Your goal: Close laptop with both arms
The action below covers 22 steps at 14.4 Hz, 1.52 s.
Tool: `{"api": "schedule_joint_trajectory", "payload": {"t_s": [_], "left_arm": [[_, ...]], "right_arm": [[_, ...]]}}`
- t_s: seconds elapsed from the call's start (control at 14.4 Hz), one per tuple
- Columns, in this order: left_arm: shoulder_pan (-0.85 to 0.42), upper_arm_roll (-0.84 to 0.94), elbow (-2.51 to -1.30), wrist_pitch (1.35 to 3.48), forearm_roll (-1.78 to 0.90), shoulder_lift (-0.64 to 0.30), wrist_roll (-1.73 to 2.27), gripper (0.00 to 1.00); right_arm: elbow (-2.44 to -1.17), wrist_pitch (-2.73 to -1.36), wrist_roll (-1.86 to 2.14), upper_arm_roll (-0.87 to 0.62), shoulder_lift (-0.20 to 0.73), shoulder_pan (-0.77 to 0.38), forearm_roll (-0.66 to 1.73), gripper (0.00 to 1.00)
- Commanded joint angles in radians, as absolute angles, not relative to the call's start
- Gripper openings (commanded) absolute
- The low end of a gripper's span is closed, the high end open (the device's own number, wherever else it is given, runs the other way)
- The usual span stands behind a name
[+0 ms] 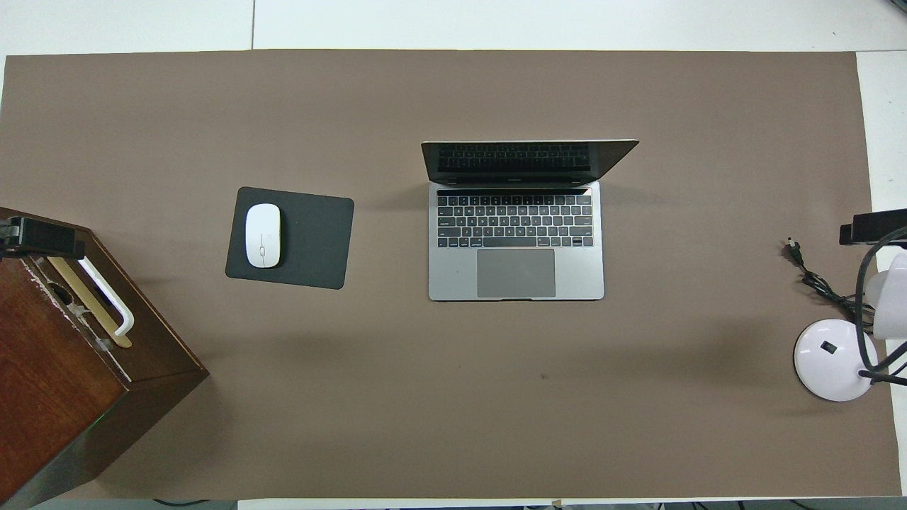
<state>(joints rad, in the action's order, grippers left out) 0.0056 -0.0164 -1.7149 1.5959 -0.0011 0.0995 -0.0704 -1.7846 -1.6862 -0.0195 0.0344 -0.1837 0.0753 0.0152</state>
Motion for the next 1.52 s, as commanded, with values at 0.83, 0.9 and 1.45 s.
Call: {"api": "schedule_joint_trajectory", "payload": {"t_s": [0.83, 0.9, 1.45], "left_arm": [[0.000, -0.012, -1.741, 1.614, 0.023, 0.121, -0.055, 1.00], [0.000, -0.014, -1.741, 1.617, 0.021, 0.121, -0.054, 1.00], [0.005, -0.012, -1.735, 1.624, 0.021, 0.118, -0.037, 0.00]], "right_arm": [[-1.807, -1.694, -0.020, 0.035, -0.202, 0.103, 0.021, 1.00], [-1.809, -1.689, -0.018, 0.037, -0.204, 0.109, 0.021, 1.00], [-1.807, -1.700, -0.011, 0.038, -0.207, 0.109, 0.020, 1.00]]}}
